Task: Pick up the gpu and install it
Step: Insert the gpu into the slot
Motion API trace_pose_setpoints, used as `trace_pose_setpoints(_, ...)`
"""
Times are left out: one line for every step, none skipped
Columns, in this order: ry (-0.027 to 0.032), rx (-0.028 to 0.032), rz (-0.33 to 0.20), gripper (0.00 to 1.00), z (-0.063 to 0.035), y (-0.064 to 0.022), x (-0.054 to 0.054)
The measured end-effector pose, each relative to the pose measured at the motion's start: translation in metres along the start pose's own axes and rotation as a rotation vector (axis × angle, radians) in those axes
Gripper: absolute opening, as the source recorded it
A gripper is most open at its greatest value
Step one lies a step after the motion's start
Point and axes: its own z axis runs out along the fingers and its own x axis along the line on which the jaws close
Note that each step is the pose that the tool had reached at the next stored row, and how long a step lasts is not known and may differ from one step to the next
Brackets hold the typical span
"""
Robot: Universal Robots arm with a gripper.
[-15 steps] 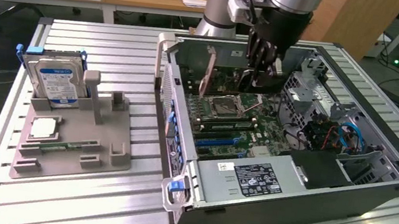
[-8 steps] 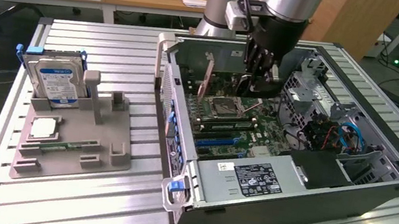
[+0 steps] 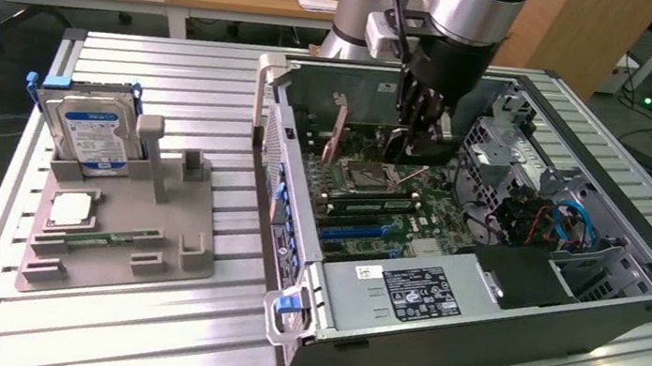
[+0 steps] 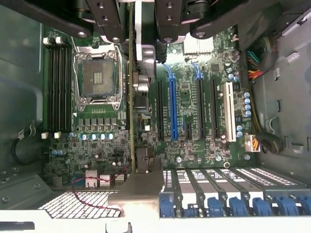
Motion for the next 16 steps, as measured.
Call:
trace_pose_setpoints(0.0000,0.0000,0.000,0.28,0.0000,0.0000,0.000)
trace_pose_setpoints(-0.0002,0.0002,0.000,0.28,0.0001,0.0007,0.000)
trace_pose_setpoints(-0.0003,0.0001,0.000,0.28,0.0001,0.0028,0.000)
trace_pose_setpoints(-0.0002,0.0002,0.000,0.28,0.0002,0.0042,0.000)
trace_pose_setpoints(-0.0002,0.0000,0.000,0.28,0.0007,0.0045,0.001)
trace_pose_setpoints(0.0000,0.0000,0.000,0.28,0.0011,0.0044,0.003)
trace_pose_setpoints(-0.0002,0.0000,0.000,0.28,0.0014,0.0042,0.008)
trace_pose_setpoints(-0.0002,-0.0001,0.000,0.28,0.0016,0.0040,0.012)
trace_pose_setpoints(-0.0001,-0.0001,0.000,0.28,0.0018,0.0037,0.016)
trace_pose_setpoints(-0.0002,-0.0002,0.000,0.28,0.0024,0.0035,0.019)
trace_pose_setpoints(-0.0002,-0.0002,0.000,0.28,0.0038,0.0034,0.021)
trace_pose_setpoints(-0.0003,-0.0002,0.000,0.28,0.0057,0.0036,0.021)
trace_pose_setpoints(0.0000,-0.0002,0.000,0.28,0.0073,0.0049,0.021)
trace_pose_setpoints(0.0005,-0.0002,0.000,0.28,0.0091,0.0072,0.022)
trace_pose_setpoints(0.0017,-0.0001,0.001,0.28,0.0109,0.0097,0.021)
trace_pose_setpoints(0.0025,0.0000,0.001,0.28,0.0127,0.0116,0.022)
